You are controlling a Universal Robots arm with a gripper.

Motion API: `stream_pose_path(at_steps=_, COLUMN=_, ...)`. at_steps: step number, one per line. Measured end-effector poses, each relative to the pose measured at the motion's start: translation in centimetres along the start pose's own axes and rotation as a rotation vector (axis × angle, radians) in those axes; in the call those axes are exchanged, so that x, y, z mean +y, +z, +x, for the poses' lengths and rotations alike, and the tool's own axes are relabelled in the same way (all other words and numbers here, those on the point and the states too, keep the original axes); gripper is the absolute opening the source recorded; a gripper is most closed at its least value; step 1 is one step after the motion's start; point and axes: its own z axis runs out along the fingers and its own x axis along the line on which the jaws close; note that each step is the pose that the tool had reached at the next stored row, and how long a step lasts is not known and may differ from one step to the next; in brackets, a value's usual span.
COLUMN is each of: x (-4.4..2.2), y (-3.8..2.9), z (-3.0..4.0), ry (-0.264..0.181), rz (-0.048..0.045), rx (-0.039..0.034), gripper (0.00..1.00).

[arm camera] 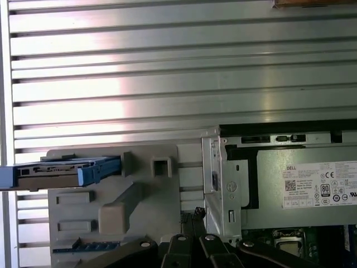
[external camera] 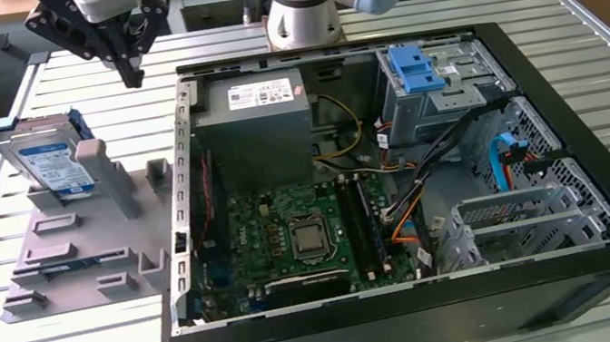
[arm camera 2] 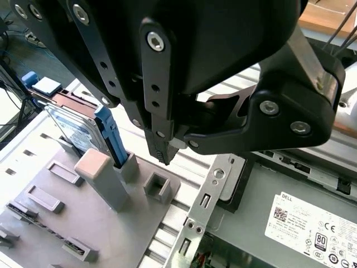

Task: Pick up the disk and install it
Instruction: 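Reach for the disk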

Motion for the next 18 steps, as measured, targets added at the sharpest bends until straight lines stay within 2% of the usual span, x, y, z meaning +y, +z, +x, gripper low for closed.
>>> stream_pose_path(at_steps=18, x=-0.01, y=0.21, z=2.34, ry=0.000, rz=0.0001, rx=0.0009, gripper=0.11)
